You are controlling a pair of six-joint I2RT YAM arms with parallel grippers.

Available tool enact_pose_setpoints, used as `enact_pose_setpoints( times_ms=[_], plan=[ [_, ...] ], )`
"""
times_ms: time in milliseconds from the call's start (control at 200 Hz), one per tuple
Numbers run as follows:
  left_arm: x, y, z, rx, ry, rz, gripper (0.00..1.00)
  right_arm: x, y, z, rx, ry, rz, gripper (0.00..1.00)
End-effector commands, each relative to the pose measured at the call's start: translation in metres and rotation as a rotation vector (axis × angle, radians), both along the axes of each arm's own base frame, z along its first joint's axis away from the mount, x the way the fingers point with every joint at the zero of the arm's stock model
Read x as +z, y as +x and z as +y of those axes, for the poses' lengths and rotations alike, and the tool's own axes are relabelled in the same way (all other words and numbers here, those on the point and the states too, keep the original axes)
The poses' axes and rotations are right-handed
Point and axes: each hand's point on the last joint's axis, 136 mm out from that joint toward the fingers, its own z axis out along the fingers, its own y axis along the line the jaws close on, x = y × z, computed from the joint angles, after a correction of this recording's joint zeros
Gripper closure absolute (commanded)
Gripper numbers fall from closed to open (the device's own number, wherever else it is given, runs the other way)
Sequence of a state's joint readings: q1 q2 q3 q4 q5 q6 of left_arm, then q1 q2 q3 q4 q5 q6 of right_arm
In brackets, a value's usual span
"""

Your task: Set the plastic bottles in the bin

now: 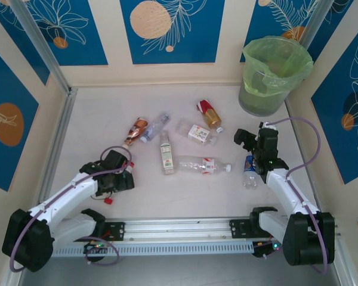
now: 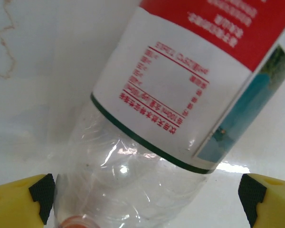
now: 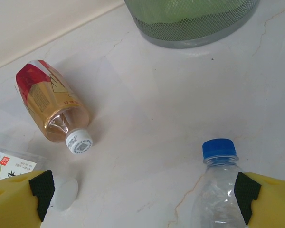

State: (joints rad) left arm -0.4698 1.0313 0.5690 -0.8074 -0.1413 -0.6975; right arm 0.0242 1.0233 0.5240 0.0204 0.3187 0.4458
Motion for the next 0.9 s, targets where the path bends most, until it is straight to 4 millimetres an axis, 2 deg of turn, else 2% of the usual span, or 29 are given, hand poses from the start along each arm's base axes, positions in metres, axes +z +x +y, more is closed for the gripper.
enact_pose_setpoints(
  times_ms=[0, 385, 485, 750, 895],
  plan=[
    [-0.005, 0.003, -0.010, -0.048, -0.022, -0.004, 0.00, 0.013, 0.001, -0.004, -0.030, 0.003, -0.028, 0.01],
    [-0.016, 0.015, 0.003, -0.058, 0.095, -0.018, 0.06, 0.013, 0.002, -0.005, -0.039, 0.005, -0.028, 0.01],
    [-0.021, 0.018, 0.002, -0.070, 0.092, -0.030, 0.07, 0.012, 0.001, -0.005, -0.041, 0.008, -0.024, 0.00],
    [-0.031, 0.018, -0.003, -0.090, 0.099, 0.032, 0.19, 0.013, 0.002, -0.001, -0.027, 0.028, -0.019, 0.01],
    [-0.030, 0.020, -0.006, -0.108, 0.104, 0.035, 0.29, 0.015, 0.000, 0.002, -0.014, 0.044, -0.017, 0.01]
  ],
)
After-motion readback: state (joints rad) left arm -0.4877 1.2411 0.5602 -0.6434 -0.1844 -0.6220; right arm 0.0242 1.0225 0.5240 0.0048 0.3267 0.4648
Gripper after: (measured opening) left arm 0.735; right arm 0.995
